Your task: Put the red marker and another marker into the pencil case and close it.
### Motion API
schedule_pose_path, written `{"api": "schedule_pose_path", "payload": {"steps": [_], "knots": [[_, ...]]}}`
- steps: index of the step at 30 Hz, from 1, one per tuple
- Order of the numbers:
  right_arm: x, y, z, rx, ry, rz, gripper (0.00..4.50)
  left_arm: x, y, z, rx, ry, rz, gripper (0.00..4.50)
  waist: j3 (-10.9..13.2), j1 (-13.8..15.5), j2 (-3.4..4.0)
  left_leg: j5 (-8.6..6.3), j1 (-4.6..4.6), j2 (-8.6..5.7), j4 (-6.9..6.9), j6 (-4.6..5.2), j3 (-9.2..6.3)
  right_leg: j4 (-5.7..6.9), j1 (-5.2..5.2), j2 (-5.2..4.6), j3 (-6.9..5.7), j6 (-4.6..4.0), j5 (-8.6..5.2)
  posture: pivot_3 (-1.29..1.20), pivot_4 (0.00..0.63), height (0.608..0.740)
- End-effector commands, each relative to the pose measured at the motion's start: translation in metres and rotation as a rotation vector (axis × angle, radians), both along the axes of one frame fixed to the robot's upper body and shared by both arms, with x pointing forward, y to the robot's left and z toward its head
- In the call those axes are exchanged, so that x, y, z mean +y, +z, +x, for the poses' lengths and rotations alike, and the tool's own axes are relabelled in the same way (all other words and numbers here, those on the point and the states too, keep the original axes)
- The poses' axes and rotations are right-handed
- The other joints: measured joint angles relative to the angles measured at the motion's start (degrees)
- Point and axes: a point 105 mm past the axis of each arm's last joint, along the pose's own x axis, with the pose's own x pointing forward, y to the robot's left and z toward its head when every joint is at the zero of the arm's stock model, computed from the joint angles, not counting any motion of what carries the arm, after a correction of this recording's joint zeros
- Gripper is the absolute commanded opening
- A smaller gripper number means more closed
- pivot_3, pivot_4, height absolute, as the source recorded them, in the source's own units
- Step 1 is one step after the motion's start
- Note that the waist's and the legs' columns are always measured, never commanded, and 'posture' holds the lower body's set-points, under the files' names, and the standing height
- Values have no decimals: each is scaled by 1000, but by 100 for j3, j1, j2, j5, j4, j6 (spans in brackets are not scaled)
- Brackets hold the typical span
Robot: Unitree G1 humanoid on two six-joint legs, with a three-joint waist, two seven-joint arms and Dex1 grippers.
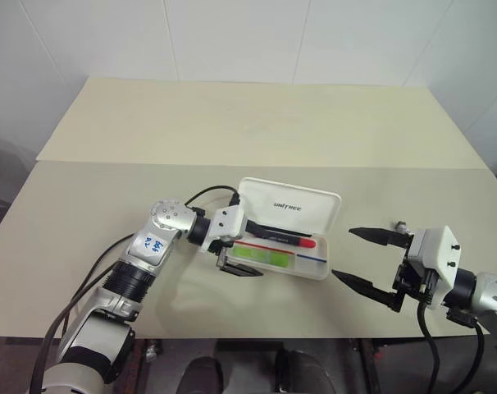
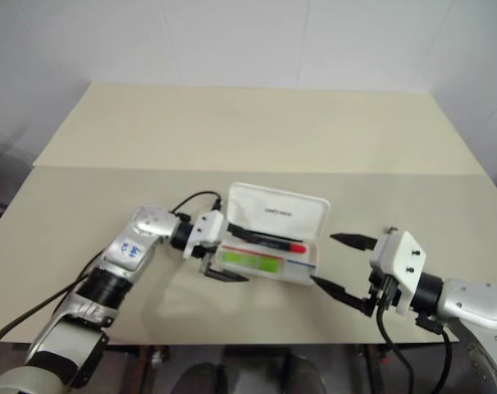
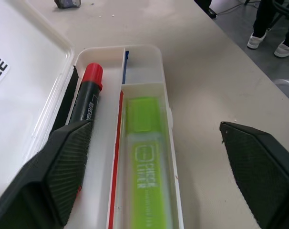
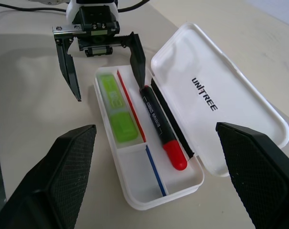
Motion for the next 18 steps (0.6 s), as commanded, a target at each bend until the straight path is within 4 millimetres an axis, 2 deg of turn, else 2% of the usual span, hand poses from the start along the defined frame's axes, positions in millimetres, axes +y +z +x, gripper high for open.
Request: {"api": "schedule_pose_path", "payload": {"steps": [1, 3, 8, 13, 15, 18], "knots": [[3, 7, 4, -29, -16, 58, 4266, -2, 21, -6, -49, -38, -46, 4465, 0, 0, 1, -1, -1, 0, 1, 1, -1, 0, 0, 0, 0, 0, 0, 0, 150, 740], [0, 7, 7, -25, -43, 76, 4266, 0, 24, -7, -51, -39, -54, 4465, 0, 1, 0, -1, -1, 0, 2, 1, -1, 1, 0, 0, 0, 0, 0, 0, 150, 740], [-32, -3, 29, 16, -277, 134, 4266, 12, 51, -5, -52, 22, -147, 4465, 1, -8, 3, -1, -2, 0, 4, 1, -1, 2, 0, -2, 3, 0, 0, 0, 150, 740], [-69, -27, 43, 96, -488, 95, 4266, 28, 72, -5, -40, 77, -209, 4465, 1, -7, 3, -1, -2, 0, 3, 2, -1, 2, 0, -1, 3, 1, 0, 0, 150, 740], [-93, -37, 50, 118, -612, 43, 4266, 36, 76, -6, -13, 93, -205, 4465, 1, -17, 4, -1, -2, 0, 2, 2, 0, 1, 0, -1, 4, 1, 0, 0, 150, 740], [-118, -38, 61, 117, -756, 58, 4266, 45, 79, -6, -12, 119, -195, 4465, 2, -28, 6, -1, -1, 0, 2, 2, 6, 0, -1, -1, 7, 1, 0, 0, 150, 740]]}}
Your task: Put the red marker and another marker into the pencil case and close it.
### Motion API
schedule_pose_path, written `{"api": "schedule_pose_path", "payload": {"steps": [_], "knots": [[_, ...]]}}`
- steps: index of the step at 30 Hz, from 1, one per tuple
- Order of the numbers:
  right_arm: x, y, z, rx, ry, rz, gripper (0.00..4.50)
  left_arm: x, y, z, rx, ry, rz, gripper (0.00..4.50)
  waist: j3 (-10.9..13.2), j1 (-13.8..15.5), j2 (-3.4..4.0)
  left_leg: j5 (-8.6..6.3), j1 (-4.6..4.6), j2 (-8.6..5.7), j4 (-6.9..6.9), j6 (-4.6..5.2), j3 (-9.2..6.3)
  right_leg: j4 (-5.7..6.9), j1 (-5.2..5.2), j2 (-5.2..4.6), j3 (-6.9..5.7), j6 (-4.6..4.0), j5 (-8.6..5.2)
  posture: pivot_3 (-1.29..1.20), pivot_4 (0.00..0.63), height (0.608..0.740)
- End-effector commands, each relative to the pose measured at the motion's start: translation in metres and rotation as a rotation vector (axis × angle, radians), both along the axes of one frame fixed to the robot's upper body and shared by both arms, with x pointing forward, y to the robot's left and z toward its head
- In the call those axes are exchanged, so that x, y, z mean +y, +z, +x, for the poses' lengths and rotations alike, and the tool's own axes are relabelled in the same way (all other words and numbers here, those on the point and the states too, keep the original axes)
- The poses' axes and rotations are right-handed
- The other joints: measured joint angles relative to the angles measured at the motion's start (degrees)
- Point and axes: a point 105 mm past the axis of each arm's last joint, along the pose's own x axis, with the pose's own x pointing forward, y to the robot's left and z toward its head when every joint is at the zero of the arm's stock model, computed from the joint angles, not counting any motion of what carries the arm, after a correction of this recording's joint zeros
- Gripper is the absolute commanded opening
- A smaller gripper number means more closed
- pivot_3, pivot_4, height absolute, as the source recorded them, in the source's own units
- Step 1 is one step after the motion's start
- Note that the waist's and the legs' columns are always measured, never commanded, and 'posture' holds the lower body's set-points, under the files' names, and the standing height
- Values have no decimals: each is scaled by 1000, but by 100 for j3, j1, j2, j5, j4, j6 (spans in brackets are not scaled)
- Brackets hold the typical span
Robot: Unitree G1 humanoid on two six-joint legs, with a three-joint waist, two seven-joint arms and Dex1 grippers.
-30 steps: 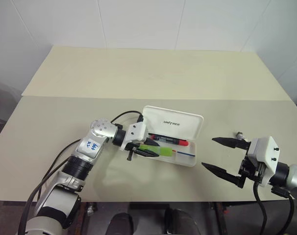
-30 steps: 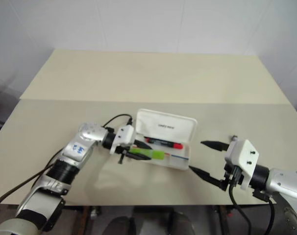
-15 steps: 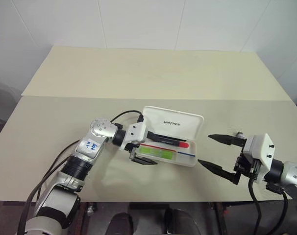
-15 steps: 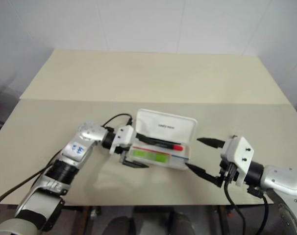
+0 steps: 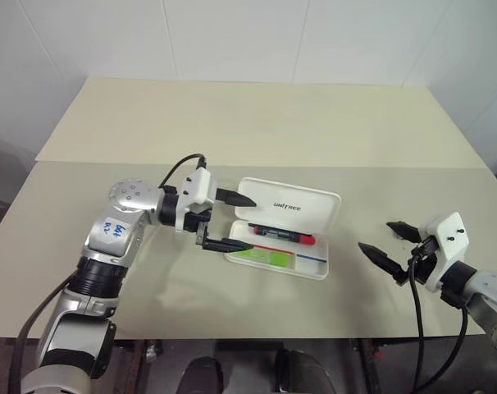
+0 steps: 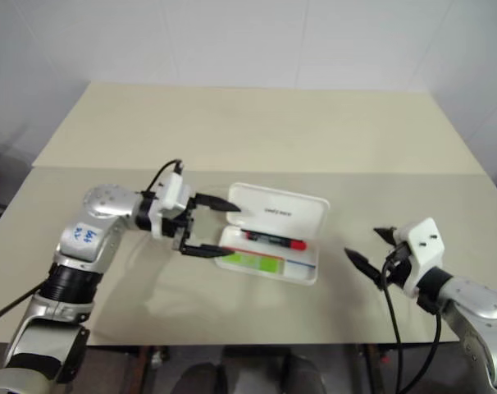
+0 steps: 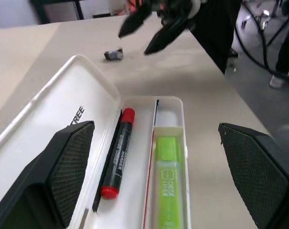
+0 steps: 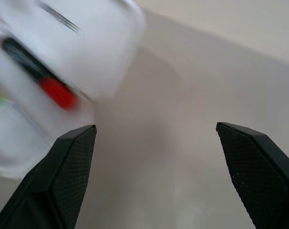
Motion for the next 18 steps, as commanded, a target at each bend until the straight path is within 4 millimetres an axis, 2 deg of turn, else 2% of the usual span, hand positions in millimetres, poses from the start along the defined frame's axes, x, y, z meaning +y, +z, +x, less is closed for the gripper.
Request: {"api": "schedule_pose_path", "payload": {"steps": [1, 4, 9, 18], "knots": [[-32, 13, 13, -52, -182, -4, 4266, 7, 14, -3, -46, 12, -23, 4465, 1, -4, 2, 0, 1, 0, 0, 0, 1, 0, 0, 0, 1, 0, 0, 0, 150, 740], [-50, 14, 27, -90, -333, 45, 4266, 7, 17, 0, -67, 45, -37, 4465, 1, -6, 4, 0, 5, 0, 0, -1, 3, 3, 0, 0, 5, 1, 1, 0, 150, 740], [-51, 5, 43, -97, -432, 137, 4266, 1, 17, -4, -74, 46, -51, 4465, 3, -8, 7, 0, 3, 1, -5, -2, 3, 1, -1, 2, 5, 1, 1, 0, 150, 740], [-47, -26, 40, -11, -512, 170, 4266, 7, 20, -4, -90, 82, -45, 4465, 4, -4, 18, -3, -4, 0, -13, -7, 9, -2, -9, 2, 7, 3, 1, 0, 150, 740]]}}
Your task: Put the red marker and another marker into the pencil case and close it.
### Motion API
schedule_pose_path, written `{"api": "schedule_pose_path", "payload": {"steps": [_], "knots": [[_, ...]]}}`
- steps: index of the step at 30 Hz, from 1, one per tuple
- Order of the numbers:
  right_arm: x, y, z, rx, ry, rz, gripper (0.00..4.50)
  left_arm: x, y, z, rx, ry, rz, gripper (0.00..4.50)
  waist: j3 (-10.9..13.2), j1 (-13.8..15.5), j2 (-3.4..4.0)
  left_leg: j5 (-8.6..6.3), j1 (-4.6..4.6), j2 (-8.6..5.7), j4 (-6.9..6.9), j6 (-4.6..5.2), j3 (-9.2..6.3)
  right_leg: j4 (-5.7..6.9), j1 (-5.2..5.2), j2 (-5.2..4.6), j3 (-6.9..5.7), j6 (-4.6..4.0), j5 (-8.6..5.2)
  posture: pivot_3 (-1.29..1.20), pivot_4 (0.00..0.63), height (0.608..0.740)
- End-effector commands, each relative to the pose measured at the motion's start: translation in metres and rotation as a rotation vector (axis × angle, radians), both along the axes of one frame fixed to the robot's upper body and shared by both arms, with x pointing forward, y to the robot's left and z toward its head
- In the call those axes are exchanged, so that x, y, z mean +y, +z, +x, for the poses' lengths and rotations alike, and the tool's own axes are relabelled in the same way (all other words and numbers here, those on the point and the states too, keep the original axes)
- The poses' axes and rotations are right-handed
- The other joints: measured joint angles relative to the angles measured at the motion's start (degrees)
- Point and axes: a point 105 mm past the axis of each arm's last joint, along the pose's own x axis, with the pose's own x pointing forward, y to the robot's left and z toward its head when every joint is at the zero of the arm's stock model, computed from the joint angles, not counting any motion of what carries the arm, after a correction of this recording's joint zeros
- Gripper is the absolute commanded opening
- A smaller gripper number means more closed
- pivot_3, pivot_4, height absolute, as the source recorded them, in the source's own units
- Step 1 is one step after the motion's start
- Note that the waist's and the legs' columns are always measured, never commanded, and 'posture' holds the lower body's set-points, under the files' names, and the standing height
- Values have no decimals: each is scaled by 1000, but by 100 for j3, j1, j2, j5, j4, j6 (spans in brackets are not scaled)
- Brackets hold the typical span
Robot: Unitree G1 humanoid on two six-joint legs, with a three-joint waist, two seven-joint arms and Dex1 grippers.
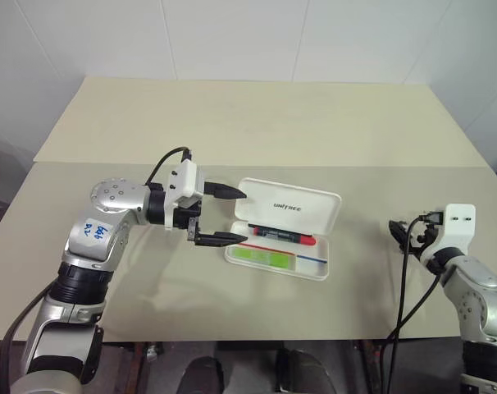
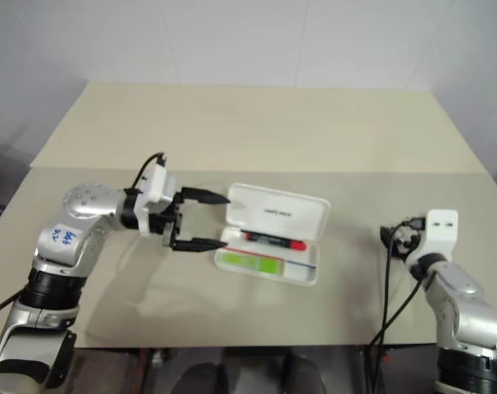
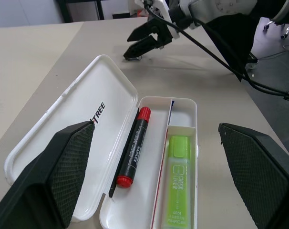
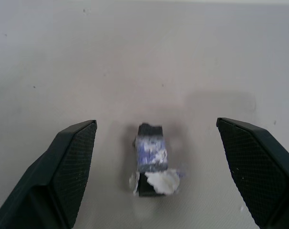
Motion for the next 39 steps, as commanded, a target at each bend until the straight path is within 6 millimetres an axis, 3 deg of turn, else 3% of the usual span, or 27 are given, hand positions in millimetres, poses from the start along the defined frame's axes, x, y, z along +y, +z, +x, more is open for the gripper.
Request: {"api": "schedule_pose_path", "payload": {"steps": [1, 3, 6, 15, 19, 24, 26, 30, 33, 39], "knots": [[-3, -5, -6, 19, -39, -17, 4266, 4, 12, -3, -48, 8, -16, 4465, 0, 0, 1, 0, 0, 0, 0, 0, 0, 0, 0, 0, 0, 0, 0, 0, 150, 740], [-1, -11, -7, 35, -47, -6, 4266, 3, 12, -3, -49, 9, -18, 4465, 0, -5, 1, 0, 0, 0, 2, 0, 0, 0, 0, 0, 0, 0, 0, 0, 150, 740], [6, -19, -9, 44, -32, -4, 3633, 2, 12, -3, -52, 11, -23, 4500, -1, -5, 0, 0, 3, 0, 3, 0, 1, 1, 1, 0, 3, 0, 0, 0, 150, 740], [7, -22, -4, 18, -32, -15, 420, -2, 12, 0, -59, 7, -35, 4500, -3, 2, -3, 0, 4, -1, 9, 0, 1, 1, 7, -1, 8, 0, 0, 0, 150, 740], [8, -19, -3, 14, -9, -35, 333, -4, 12, 0, -62, 1, -41, 4500, -3, 0, -3, -1, 4, -1, 12, 0, 1, 1, 9, -1, 10, 0, 0, 0, 150, 740], [24, 7, -1, -61, 133, -37, 333, -2, 9, 1, -74, 2, -35, 4500, -1, -8, 0, -1, 5, 0, 9, 0, 0, 1, 7, 0, 10, 0, 0, 0, 150, 740], [48, 31, -4, -116, 327, -43, 333, 0, 7, 1, -79, 7, -32, 4500, 7, -10, 14, -1, 5, 0, 6, 0, 1, 1, 5, 1, 10, 0, 0, 0, 150, 740], [90, 59, -27, -155, 683, -51, 333, 4, 2, 1, -83, 17, -28, 4500, 10, -6, 19, -1, 5, 0, -1, 1, 0, -3, 2, 3, 10, 1, 1, 0, 150, 740], [113, 64, -50, -131, 922, -59, 333, 5, 0, -1, -84, 19, -27, 4500, 7, 18, 13, -3, 9, 0, -14, 4, -4, -5, 2, 4, 9, 1, 1, 0, 150, 740], [134, 61, -69, -68, 1140, -85, 333, 7, -4, -5, -77, 18, -26, 4500, 6, 9, 7, -23, -1, -2, 14, 25, 4, -8, 4, 0, 8, 1, 1, 0, 150, 740]]}}
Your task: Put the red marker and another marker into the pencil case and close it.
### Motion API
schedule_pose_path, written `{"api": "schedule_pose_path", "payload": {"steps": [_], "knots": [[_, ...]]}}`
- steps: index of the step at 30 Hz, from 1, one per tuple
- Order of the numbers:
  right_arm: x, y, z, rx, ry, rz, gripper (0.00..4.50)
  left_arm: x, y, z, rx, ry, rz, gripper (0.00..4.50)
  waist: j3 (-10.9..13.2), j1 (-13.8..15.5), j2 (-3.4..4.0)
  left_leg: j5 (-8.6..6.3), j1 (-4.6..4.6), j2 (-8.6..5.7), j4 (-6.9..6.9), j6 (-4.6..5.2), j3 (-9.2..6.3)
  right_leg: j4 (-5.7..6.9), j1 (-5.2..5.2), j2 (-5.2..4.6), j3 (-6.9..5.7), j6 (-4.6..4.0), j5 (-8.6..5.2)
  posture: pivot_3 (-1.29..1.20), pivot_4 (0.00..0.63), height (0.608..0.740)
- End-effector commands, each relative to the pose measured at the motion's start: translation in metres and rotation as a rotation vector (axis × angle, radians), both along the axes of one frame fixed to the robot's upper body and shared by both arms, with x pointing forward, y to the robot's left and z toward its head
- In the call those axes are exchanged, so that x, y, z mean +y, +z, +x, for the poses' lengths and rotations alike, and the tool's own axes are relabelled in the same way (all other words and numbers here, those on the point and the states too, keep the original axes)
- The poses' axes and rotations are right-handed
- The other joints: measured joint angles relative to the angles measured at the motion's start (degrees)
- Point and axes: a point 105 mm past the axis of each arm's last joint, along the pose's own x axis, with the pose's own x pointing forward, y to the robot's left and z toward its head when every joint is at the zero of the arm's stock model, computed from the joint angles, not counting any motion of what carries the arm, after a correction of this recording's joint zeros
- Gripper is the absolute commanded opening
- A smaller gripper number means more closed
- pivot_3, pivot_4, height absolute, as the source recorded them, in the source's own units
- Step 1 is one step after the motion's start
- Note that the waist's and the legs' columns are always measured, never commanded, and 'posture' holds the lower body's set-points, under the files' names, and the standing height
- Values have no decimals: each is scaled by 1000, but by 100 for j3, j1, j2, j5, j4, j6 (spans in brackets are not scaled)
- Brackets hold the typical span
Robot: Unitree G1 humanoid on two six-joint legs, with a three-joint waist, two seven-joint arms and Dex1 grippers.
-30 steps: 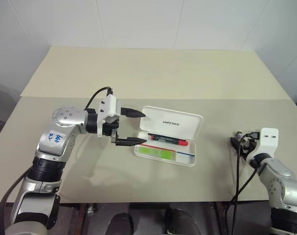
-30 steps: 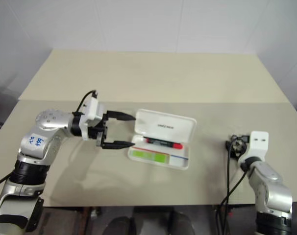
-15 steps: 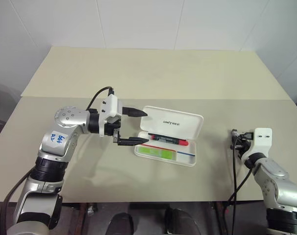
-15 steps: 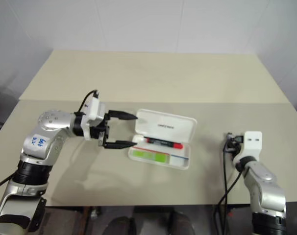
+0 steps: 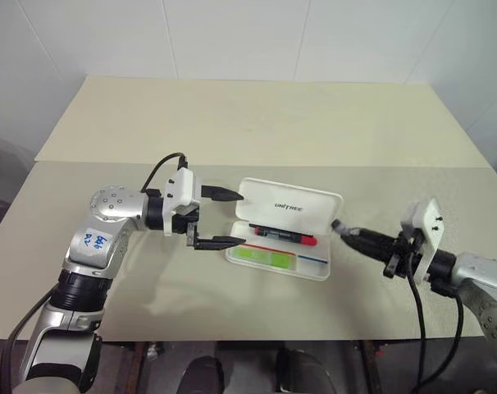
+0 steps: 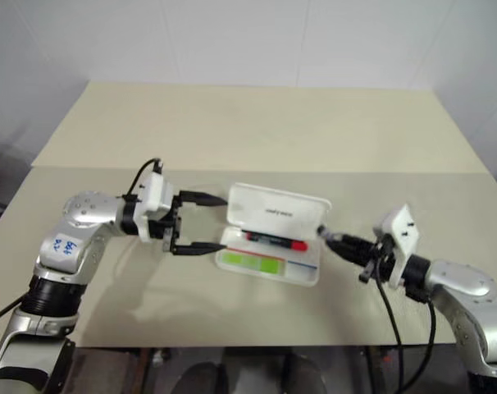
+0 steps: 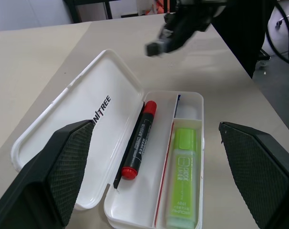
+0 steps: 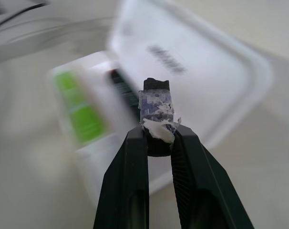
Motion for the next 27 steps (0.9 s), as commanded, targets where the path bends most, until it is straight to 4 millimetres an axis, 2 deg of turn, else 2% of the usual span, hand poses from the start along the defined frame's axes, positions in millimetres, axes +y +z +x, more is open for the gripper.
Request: {"api": "schedule_pose_path", "payload": {"steps": [1, 7, 12, 19, 27], "knots": [[15, 5, -5, -24, 120, -34, 333, 3, 4, -5, -38, 1, -3, 4500, -2, -9, -4, -1, 2, 0, 2, 0, 0, -1, 2, 0, 0, 0, 0, 0, 150, 740], [33, -15, 5, 5, 230, -76, 333, 4, -2, -9, -28, 1, 6, 4500, -2, -13, -4, -1, 15, 2, 1, -2, -3, 5, 2, 4, 0, 0, 0, 0, 150, 740], [33, -32, 8, 38, 272, -108, 333, 4, -3, -12, -22, 1, 6, 4500, -1, 3, -4, -2, 8, 0, 4, -1, -2, 3, 2, 2, -2, 0, 0, 0, 150, 740], [30, -43, 2, 76, 309, -120, 333, 6, -4, -16, -7, 9, 12, 4500, -1, -7, -4, -9, 10, 0, 5, -3, 0, 2, 1, 2, -10, 0, 0, 0, 150, 740], [30, -49, 5, 73, 318, -126, 333, 6, -3, -14, -10, 15, 8, 4500, -1, -10, -3, -10, 14, 1, 9, -5, 1, 4, 2, 1, -8, 0, 0, 0, 150, 740]]}}
